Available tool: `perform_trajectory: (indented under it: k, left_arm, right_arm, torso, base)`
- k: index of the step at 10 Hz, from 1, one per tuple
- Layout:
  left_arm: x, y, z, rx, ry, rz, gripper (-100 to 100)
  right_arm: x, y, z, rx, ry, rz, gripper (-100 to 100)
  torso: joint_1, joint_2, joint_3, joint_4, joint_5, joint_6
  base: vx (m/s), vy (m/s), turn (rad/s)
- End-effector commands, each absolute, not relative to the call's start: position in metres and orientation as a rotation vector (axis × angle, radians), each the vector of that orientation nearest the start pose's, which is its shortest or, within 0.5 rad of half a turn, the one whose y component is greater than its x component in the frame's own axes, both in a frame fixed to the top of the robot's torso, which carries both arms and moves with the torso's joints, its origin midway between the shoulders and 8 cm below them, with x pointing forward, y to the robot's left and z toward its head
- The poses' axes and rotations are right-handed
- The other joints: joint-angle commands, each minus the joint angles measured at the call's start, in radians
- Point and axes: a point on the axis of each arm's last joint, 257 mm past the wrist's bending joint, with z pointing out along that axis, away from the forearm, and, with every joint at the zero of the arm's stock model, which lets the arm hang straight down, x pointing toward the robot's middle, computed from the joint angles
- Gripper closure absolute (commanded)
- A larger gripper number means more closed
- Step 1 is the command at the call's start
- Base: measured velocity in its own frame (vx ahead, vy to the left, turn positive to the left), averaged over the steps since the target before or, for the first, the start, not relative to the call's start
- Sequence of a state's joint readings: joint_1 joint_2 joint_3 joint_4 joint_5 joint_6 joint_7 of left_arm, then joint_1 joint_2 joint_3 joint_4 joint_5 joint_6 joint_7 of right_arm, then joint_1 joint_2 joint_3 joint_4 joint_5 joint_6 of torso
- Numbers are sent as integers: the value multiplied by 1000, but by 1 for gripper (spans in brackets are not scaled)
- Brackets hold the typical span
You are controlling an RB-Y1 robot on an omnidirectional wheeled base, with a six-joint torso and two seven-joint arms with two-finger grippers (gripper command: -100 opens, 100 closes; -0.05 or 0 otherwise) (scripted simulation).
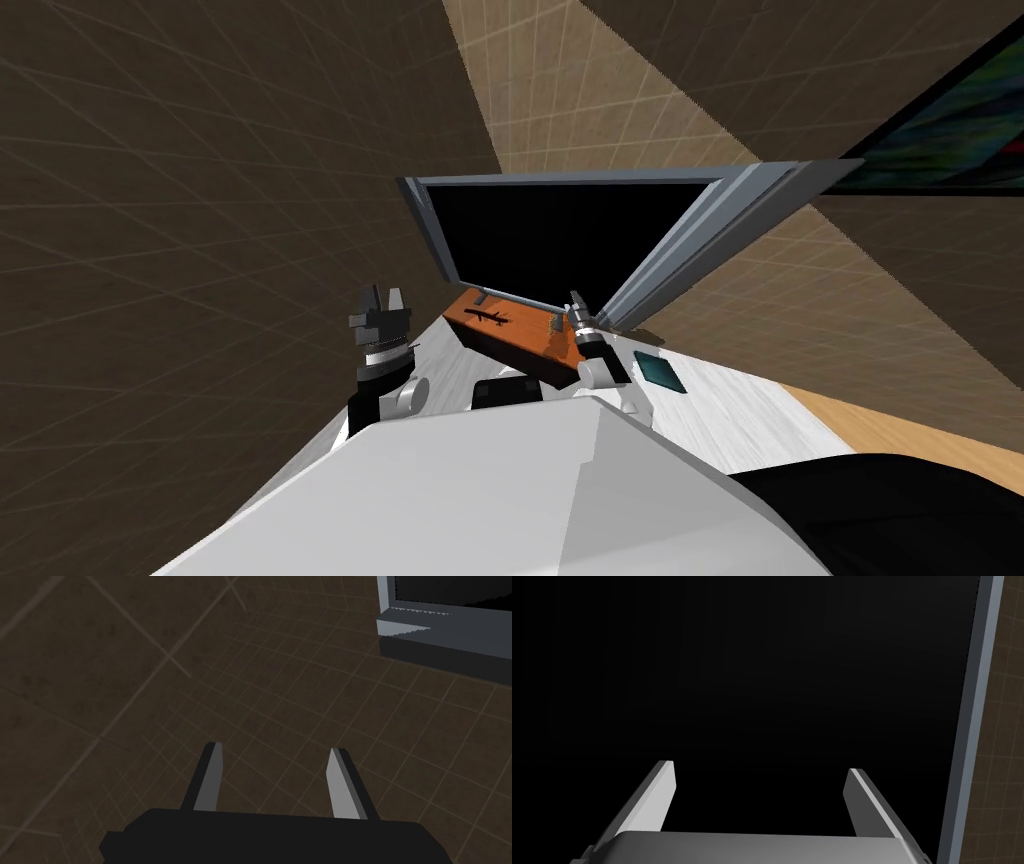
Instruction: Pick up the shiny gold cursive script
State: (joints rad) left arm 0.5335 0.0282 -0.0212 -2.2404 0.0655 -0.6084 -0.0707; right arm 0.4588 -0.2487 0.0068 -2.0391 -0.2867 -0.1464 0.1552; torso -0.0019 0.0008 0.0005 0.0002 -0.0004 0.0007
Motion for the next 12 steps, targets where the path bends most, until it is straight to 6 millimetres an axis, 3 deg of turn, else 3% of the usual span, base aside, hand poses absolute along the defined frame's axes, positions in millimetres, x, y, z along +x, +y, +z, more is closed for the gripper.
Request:
perform_trajectory:
  k: [1,2,3,4,5,6,7,8,9,10,11,12]
  left_arm:
    - [330,281,16,-628,583,-1293,0]
    - [330,281,16,-627,583,-1293,0]
    - [330,281,16,-627,583,-1293,0]
    - [330,281,16,-628,583,-1293,0]
    - [330,281,16,-627,583,-1293,0]
    - [330,281,16,-628,583,-1293,0]
    - [330,281,16,-627,583,-1293,0]
    - [330,281,16,-628,583,-1293,0]
    - [330,281,16,-628,583,-1293,0]
    - [330,281,16,-628,583,-1293,0]
    - [330,281,16,-628,583,-1293,0]
    - [330,281,16,-628,583,-1293,0]
  right_arm:
    - [415,-309,-186,1070,1191,1124,-100]
    - [415,-310,-209,1103,1251,1100,-100]
    - [415,-311,-213,1112,1261,1094,-100]
    - [414,-313,-242,1154,1333,1061,-100]
    - [414,-313,-242,1154,1333,1061,-100]
    - [410,-317,-269,1193,1404,1025,-100]
    - [410,-316,-270,1196,1407,1023,-100]
    - [405,-321,-297,1233,1477,985,-100]
    - [405,-321,-299,1237,1482,982,-100]
    - [398,-325,-323,1272,1553,942,-100]
    - [397,-326,-327,1278,1557,937,-100]
    - [388,-331,-352,1314,1630,893,-100]
  torso:
    - [0,0,0,0,0,0]
    - [0,0,0,0,0,-1]
    - [0,1,0,0,0,-1]
    - [-1,0,0,0,0,0]
    - [-1,0,0,0,0,-1]
    - [0,0,0,0,0,0]
    - [0,0,0,0,0,-1]
    - [0,-1,0,0,0,0]
    - [0,-1,0,0,0,0]
    - [0,-1,0,0,0,0]
    - [0,-1,-1,0,0,-1]
    - [1,-2,-1,0,0,0]
  base:
    - [-33,-17,238]
    - [-41,-27,292]
    - [-31,-30,166]
    - [-36,-23,293]
    - [-19,-18,110]
    - [-25,-10,303]
    - [-18,-18,132]
    - [-17,-10,219]
    - [-23,-25,137]
    - [-18,-15,266]
    - [-2,1,182]
    - [-3,-3,234]
